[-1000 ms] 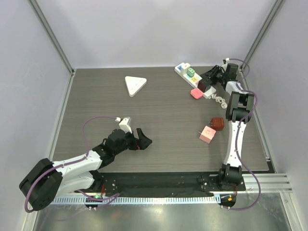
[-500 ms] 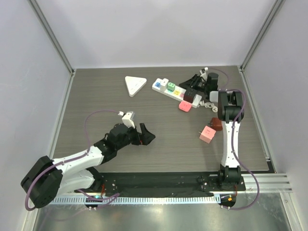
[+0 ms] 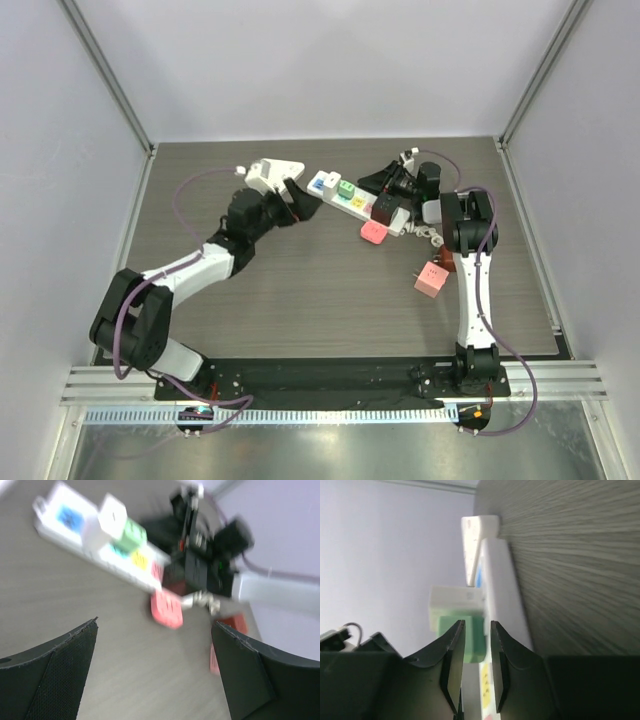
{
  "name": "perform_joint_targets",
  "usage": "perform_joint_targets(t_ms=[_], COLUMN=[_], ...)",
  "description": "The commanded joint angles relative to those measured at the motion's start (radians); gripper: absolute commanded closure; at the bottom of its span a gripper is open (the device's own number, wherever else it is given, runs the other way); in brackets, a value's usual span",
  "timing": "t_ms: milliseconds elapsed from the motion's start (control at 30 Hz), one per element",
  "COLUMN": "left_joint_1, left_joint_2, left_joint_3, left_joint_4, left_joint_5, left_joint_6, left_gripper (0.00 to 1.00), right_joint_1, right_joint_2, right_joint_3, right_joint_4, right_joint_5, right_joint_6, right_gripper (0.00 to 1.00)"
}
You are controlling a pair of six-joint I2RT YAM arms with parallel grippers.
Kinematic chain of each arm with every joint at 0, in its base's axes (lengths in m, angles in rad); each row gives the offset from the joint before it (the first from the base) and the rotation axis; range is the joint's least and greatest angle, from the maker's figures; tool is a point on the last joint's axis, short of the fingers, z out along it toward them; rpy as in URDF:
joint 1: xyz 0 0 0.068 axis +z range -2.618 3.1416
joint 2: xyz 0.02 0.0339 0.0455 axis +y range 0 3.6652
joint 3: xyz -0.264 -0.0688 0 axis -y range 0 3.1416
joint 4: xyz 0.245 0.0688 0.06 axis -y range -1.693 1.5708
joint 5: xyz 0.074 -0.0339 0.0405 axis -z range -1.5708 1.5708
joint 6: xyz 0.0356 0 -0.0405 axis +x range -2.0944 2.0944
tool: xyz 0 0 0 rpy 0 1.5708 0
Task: Pull the plug off the socket
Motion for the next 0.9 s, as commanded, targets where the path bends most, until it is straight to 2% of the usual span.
perform_joint_targets(t_ms=[0,33,67,100,133,167,267,400,533,700,867], left_joint_1=[0.067,0.072,0.076,0.082,0.084,0.086,0.093,0.112,0.167,0.211,0.236], left_joint_2=[0.015,0.039,0.05,0.062,0.075,0.094,0.136,0.159,0.164,0.174,0.147], left_joint_3=[0.115,0.157,0.176,0.194,0.211,0.243,0.291,0.274,0.205,0.172,0.116], left_joint_4=[0.073,0.063,0.057,0.056,0.048,0.04,0.01,-0.006,0.074,0.109,0.123], left_joint_5=[-0.001,-0.013,-0.024,-0.03,-0.036,-0.041,-0.047,-0.081,-0.041,0.045,0.048], left_joint_6=[-0.013,0.0,0.018,0.03,0.043,0.053,0.115,0.217,0.196,0.178,0.179], left_gripper=[0.04,0.04,0.04,0.04,0.04,0.04,0.04,0.05,0.1,0.11,0.11], right_joint_1=[0.008,0.01,0.014,0.017,0.028,0.03,0.031,0.037,0.074,0.142,0.195], right_joint_2=[-0.097,-0.105,-0.105,-0.091,-0.075,-0.061,0.005,0.062,0.113,0.176,0.144], right_joint_3=[0.03,0.101,0.157,0.221,0.34,0.387,0.523,0.697,0.763,0.873,0.84], right_joint_4=[-0.352,-0.478,-0.752,-0.881,-0.978,-1.087,-1.146,-1.215,-1.229,-1.276,-1.322], right_joint_5=[0.04,0.08,0.119,0.199,0.22,0.228,0.19,0.211,0.249,0.272,0.315], right_joint_6=[-0.31,-0.401,-0.492,-0.661,-0.71,-0.739,-0.721,-0.692,-0.666,-0.649,-0.683], right_gripper=[0.67,0.67,0.67,0.66,0.66,0.66,0.66,0.66,0.66,0.67,0.67])
